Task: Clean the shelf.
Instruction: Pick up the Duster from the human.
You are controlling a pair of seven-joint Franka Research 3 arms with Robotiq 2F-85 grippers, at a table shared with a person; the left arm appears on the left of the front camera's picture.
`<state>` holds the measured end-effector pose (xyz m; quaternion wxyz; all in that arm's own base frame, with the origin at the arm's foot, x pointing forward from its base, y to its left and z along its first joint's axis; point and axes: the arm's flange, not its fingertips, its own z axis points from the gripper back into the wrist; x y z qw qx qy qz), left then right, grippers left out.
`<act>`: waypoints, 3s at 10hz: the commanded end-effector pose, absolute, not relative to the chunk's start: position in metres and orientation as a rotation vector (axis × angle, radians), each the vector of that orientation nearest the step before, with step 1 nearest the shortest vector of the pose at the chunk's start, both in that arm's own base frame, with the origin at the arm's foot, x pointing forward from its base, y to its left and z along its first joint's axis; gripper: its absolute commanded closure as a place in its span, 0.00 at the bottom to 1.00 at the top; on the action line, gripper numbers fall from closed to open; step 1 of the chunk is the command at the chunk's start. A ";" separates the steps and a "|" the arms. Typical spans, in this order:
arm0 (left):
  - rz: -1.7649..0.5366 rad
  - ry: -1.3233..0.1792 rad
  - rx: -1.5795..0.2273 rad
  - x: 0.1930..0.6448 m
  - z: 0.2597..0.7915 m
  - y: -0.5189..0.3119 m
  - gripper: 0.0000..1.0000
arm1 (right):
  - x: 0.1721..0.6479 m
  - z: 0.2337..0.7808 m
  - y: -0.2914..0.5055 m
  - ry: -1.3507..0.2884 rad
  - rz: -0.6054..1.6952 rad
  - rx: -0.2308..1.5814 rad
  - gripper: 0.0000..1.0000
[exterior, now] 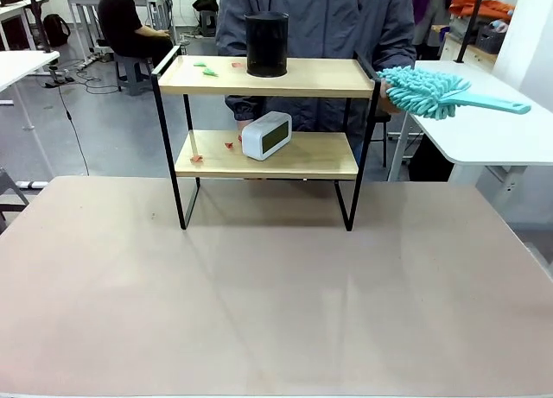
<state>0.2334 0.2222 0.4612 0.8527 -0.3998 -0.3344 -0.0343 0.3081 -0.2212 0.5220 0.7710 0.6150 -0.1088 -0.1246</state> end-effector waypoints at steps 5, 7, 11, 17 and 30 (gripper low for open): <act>-0.092 -0.725 -0.850 0.234 0.462 0.222 0.00 | 0.412 0.527 -0.161 0.069 -0.218 1.361 0.00; -0.092 -0.725 -0.850 0.234 0.462 0.222 0.00 | 0.436 0.527 -0.136 0.150 -0.187 1.374 0.00; -0.092 -0.725 -0.850 0.234 0.462 0.222 0.00 | 0.465 0.520 -0.099 0.283 -0.157 1.427 0.00; -0.092 -0.725 -0.850 0.234 0.462 0.222 0.00 | 0.503 0.510 -0.069 0.214 -0.128 1.392 0.00; -0.092 -0.725 -0.850 0.234 0.462 0.222 0.00 | 0.512 0.514 -0.075 0.063 -0.221 1.312 0.60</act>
